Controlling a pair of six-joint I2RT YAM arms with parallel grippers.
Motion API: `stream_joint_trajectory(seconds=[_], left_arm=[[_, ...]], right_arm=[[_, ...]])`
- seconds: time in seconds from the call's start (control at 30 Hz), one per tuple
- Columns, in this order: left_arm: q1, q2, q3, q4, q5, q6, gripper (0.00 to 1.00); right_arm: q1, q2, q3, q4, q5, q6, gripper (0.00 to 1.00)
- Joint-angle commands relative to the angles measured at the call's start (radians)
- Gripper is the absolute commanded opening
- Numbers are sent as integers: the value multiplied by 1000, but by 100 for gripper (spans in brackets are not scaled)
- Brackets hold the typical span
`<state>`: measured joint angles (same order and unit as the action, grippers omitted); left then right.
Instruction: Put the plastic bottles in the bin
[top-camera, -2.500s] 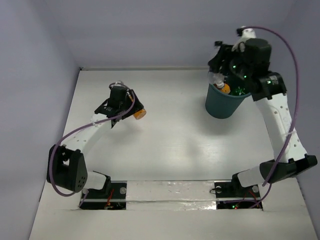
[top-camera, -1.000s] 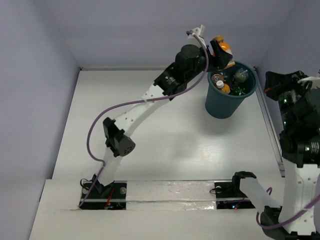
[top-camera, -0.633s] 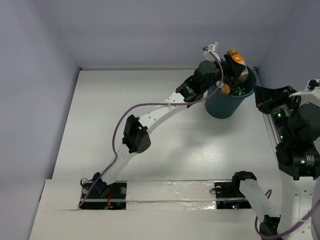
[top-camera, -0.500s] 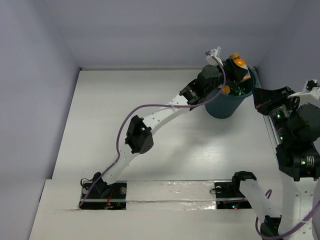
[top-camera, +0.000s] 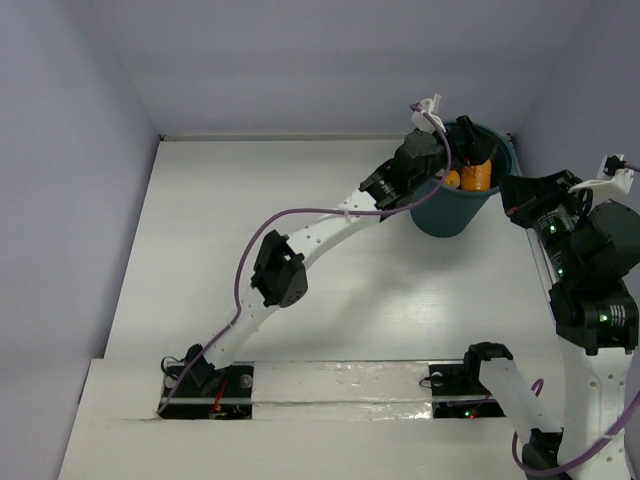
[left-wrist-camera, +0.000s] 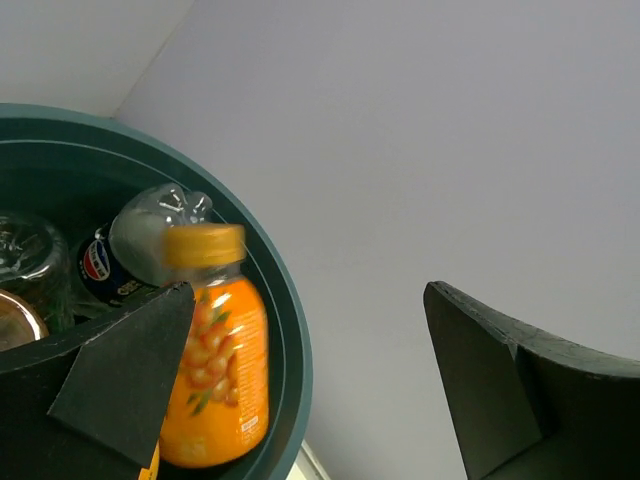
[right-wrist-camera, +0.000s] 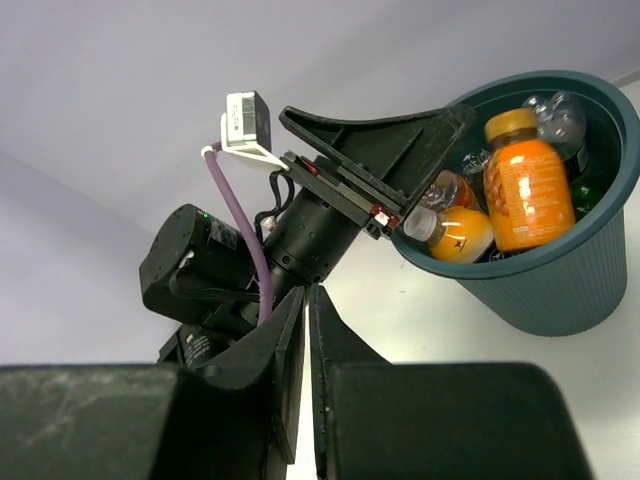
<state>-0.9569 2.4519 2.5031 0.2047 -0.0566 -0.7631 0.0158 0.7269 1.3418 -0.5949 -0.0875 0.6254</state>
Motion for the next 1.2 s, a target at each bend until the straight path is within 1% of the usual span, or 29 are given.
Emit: stream_joint_trajectory(seconds=[0.0,0.2,0.27,0.3,0.4,0.43,0.47,0.5,0.53,0.57,0.6,0.63,0.67,0.7,0.73,0.77,0.8,0.83,0.87,0.9,0.93,0.97,1.0,1.07,1.17], left_arm=[[7,-122,25,52,3,28,99],[7,-192,3,56,4,60,99],[7,-237,10,58,11,87,99],[7,-255,10,47,9,116,99],[7,-350,0,-31,-40,169,99],[17,-382,-28,-53,-76,217,99],[17,-454,-52,-73,-92,240,99],[17,-493,-84,-103,-104,260,99],[27,-539,-160,-117,-132,295,99],[36,-624,-197,-132,-147,303,99],[37,-666,-238,-172,-161,309,99],[50,-713,-322,-191,-187,318,99],[50,-808,-367,-203,-199,341,99],[50,-855,-422,-235,-213,353,99],[61,-905,-525,-252,-253,363,99],[61,-1004,-573,-292,-273,376,99],[61,-1051,-623,-313,-300,380,99],[61,-1100,-710,-336,-348,378,99],[61,-1190,-748,-384,-368,377,99],[70,-1232,-783,-407,-391,367,99],[70,-1276,-847,-428,-431,360,99],[70,-1356,-875,-457,-442,354,99],[70,-1390,-903,-468,-454,349,99],[70,-1476,-955,-501,-477,329,99],[70,-1519,-964,-533,-496,332,99]], right_arm=[[10,8,28,56,-6,-13,11],[10,28,63,58,20,-38,11],[10,31,85,66,17,-41,5],[10,32,94,73,14,-43,0],[10,29,131,93,-1,-43,0],[10,26,141,98,-9,-41,0],[10,25,151,104,-14,-39,0],[10,26,181,103,-20,-39,0],[10,32,197,99,-32,-39,0],[10,35,210,98,-37,-38,0],[10,37,238,96,-41,-36,0],[10,39,249,98,-49,-33,0],[10,40,258,99,-54,-32,2],[10,40,273,104,-55,-30,8],[10,39,280,106,-61,-29,11],[10,42,287,106,-61,-29,17],[10,42,292,99,-61,-29,32],[10,42,299,96,-61,-35,42],[10,37,300,93,-57,-39,50],[10,37,298,93,-51,-42,64],[10,32,293,96,-40,-44,68],[10,28,281,104,-32,-44,72],[10,20,275,125,-28,-44,75],[10,16,261,144,-11,-47,75],[10,17,263,175,8,-53,76]])
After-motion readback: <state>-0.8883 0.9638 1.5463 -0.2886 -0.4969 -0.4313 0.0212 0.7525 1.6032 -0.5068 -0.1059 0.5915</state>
